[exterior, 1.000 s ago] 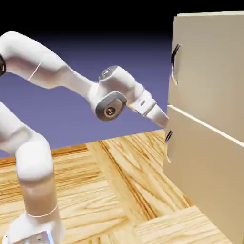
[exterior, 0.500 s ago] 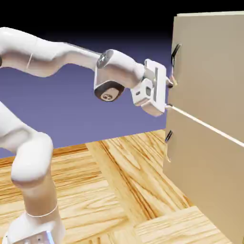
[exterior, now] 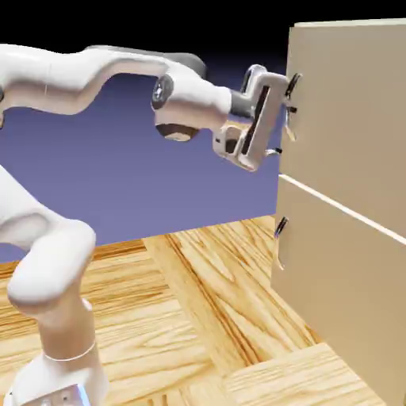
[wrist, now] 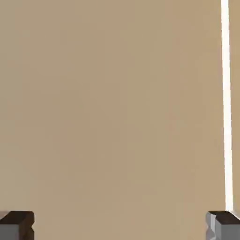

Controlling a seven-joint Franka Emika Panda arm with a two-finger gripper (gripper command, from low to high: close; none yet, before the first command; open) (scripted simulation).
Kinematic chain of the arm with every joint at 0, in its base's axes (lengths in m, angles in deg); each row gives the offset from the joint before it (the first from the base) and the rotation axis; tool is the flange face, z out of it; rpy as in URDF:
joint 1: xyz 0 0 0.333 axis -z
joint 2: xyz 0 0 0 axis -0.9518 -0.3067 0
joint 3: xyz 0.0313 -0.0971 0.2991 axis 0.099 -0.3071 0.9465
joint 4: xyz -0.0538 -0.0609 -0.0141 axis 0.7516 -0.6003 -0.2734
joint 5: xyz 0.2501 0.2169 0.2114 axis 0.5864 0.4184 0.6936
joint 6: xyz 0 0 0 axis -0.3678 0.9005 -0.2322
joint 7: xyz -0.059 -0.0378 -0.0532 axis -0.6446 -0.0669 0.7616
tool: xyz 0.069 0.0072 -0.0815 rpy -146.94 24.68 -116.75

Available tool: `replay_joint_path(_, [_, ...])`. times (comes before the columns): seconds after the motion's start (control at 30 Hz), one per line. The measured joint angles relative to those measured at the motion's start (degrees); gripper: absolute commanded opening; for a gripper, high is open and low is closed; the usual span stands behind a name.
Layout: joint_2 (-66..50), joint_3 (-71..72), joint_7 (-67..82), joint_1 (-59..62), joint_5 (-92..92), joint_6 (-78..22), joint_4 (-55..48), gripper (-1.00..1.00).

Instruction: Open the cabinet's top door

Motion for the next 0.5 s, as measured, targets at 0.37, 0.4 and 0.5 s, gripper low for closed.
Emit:
replay_joint_path(0.37, [1.8,9.5,-9.0,8.8,27.4,0.0,-6.5,0.0])
replay_joint_path(0.4, [2.0,10.4,-9.8,9.6,29.9,0.0,-7.1,0.0])
replay_joint_path(0.5, [2.5,13.0,-12.3,12.0,37.4,0.0,-8.9,0.0])
